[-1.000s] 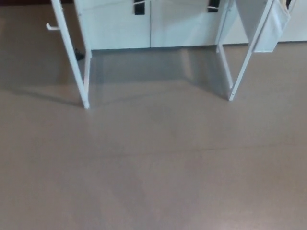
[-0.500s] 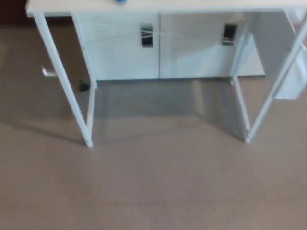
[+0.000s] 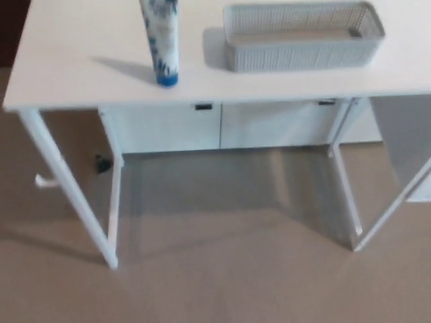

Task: The robot walks towards a table in front, picks a shampoo with left hand and puts it in a small grey container

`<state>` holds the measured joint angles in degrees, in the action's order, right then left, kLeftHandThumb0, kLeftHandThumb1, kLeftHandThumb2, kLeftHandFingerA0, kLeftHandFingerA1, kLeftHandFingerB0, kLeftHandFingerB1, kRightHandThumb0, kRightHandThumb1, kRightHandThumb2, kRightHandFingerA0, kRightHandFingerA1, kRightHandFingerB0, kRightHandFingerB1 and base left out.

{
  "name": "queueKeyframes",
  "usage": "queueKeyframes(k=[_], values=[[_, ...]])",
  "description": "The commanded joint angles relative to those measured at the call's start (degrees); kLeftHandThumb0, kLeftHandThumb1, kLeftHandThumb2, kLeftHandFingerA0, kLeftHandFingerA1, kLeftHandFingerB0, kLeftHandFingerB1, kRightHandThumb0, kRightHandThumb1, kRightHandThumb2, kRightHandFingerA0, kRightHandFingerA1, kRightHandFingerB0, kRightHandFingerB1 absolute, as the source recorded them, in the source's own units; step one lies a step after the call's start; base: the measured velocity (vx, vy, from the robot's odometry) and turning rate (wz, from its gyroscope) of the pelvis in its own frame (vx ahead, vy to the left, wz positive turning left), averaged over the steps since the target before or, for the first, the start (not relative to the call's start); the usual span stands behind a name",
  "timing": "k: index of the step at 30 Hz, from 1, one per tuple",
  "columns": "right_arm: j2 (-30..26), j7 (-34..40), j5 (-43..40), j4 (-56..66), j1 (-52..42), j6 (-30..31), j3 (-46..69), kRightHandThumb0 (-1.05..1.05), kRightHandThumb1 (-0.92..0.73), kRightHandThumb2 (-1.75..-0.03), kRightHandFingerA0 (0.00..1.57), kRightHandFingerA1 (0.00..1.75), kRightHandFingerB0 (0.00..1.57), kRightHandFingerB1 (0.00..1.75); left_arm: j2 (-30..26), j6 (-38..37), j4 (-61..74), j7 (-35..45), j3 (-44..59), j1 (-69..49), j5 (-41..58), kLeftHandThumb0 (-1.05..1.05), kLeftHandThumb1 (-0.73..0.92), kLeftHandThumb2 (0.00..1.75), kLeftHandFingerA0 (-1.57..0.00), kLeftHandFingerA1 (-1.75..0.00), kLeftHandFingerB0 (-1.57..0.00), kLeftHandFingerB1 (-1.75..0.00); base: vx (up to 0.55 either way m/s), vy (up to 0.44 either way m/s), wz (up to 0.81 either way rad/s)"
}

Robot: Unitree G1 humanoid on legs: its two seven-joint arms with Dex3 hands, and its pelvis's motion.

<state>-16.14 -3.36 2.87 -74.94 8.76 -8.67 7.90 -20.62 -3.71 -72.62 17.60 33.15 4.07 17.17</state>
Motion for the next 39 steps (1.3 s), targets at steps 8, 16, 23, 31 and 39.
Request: queueKeyframes(k=[8,16,23,31,39], values=[[-0.74,-0.09,1.64,-0.50,-0.90,0.22,-1.66,-0.24,-0.60,-0.58,0.76,0.49,0.52,0.41,-0.40,-1.80,-0.35,-2.16,-0.78,-2.62,-0.18,-0.16,0.57,0.56,-0.75,-0.54,-0.50,-0.43,0.33,0.066,0.05],[-0.63,0.27,2.51,-0.53,-1.38,-0.11,-2.83,-0.26,-0.61,-0.58,0.77,0.48,0.51,0.40,-0.18,-2.48,0.24,-3.39,-1.77,-3.85,-0.52,-0.17,0.55,0.56,-0.76,-0.52,-0.52,-0.42,0.30,-0.112,0.20],[-0.16,-0.86,1.42,-0.57,-4.24,-0.73,-2.19,-0.25,-0.62,-0.58,0.75,0.49,0.51,0.41,-0.35,-2.93,0.01,-1.87,-1.89,-6.77,-0.33,-0.18,0.60,0.58,-0.72,-0.51,-0.50,-0.43,0.21,-0.058,-0.10],[0.22,-0.45,1.31,-0.60,-6.61,-1.41,-1.98,-0.26,-0.60,-0.58,0.78,0.51,0.54,0.42,-0.20,-4.29,0.04,-2.17,-2.92,-8.37,-0.73,-0.16,0.56,0.56,-0.71,-0.52,-0.50,-0.44,0.18,0.199,-0.12],[0.48,-0.60,1.11,-0.62,-8.40,-2.13,-1.32,-0.26,-0.60,-0.58,0.77,0.50,0.54,0.42,-0.54,-4.03,-0.30,-2.50,-4.14,-8.70,-1.03,-0.17,0.60,0.57,-0.75,-0.52,-0.50,-0.42,0.08,0.003,0.03]])
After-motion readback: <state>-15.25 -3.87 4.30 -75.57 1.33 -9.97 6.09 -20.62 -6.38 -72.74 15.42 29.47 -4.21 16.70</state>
